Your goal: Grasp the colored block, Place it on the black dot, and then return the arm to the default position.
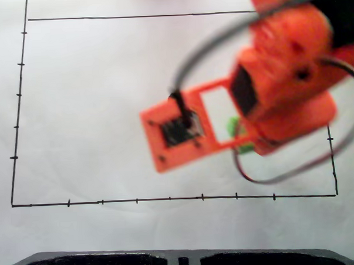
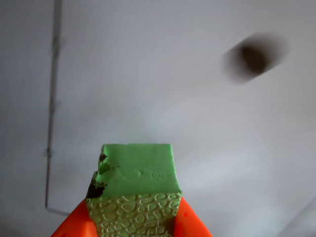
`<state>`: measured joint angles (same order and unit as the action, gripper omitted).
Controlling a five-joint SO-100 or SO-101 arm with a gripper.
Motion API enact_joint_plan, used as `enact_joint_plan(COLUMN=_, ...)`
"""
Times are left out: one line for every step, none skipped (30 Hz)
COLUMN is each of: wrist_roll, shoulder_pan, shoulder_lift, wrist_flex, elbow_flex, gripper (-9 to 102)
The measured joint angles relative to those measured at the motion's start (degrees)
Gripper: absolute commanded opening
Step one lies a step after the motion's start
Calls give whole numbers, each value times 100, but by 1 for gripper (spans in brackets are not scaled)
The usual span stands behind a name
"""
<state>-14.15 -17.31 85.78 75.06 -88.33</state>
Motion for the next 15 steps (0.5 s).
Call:
enact_joint_plan(wrist_roll=70, shoulder_pan=123, shoulder_lift=211, wrist_flex=-26, elbow_flex=-272, gripper=10)
enact_joint_plan(wrist_roll=158, shoulder_pan=246, shoulder_lift=422, wrist_flex=-53, elbow_flex=-536, gripper=10)
enact_joint_plan(wrist_roll=255, shoulder_pan=369, shoulder_lift=624, wrist_flex=-97, elbow_flex=-800, gripper=10)
enact_joint_plan(wrist_roll=360, shoulder_pan=492, shoulder_lift=826, wrist_flex=-141, elbow_flex=-1055, gripper=10)
enact_joint_plan(wrist_roll=439, shoulder_pan=615, shoulder_lift=1002, wrist_flex=-176, elbow_flex=-1283, gripper=10)
enact_joint_plan(wrist_roll=501, shoulder_pan=738, shoulder_lift=1160, wrist_flex=-211, elbow_flex=-1512, gripper=10)
enact_joint_plan(wrist_roll=598, shoulder_pan=844, shoulder_lift=1301, wrist_flex=-246, elbow_flex=-1714, gripper=10)
enact_joint_plan(wrist_roll=686, shoulder_pan=958, shoulder_lift=1397, wrist_flex=-290, elbow_flex=-1898, gripper=10)
enact_joint_plan(wrist_roll=738, shoulder_pan=1055, shoulder_lift=1477, wrist_flex=-325, elbow_flex=-2039, gripper=9)
enact_joint_plan(wrist_roll=765, shoulder_pan=1125, shoulder_lift=1521, wrist_flex=-378, elbow_flex=-2171, gripper=9)
enact_joint_plan(wrist_roll=817, shoulder_pan=1195, shoulder_lift=1547, wrist_flex=-431, elbow_flex=-2294, gripper=9)
enact_joint_plan(wrist_roll=853, shoulder_pan=1239, shoulder_lift=1556, wrist_flex=-483, elbow_flex=-2391, gripper=9)
enact_joint_plan(wrist_roll=870, shoulder_pan=1292, shoulder_lift=1556, wrist_flex=-536, elbow_flex=-2470, gripper=9)
enact_joint_plan(wrist_roll=905, shoulder_pan=1327, shoulder_lift=1556, wrist_flex=-615, elbow_flex=-2522, gripper=9)
enact_joint_plan(wrist_roll=932, shoulder_pan=1362, shoulder_lift=1556, wrist_flex=-694, elbow_flex=-2549, gripper=9)
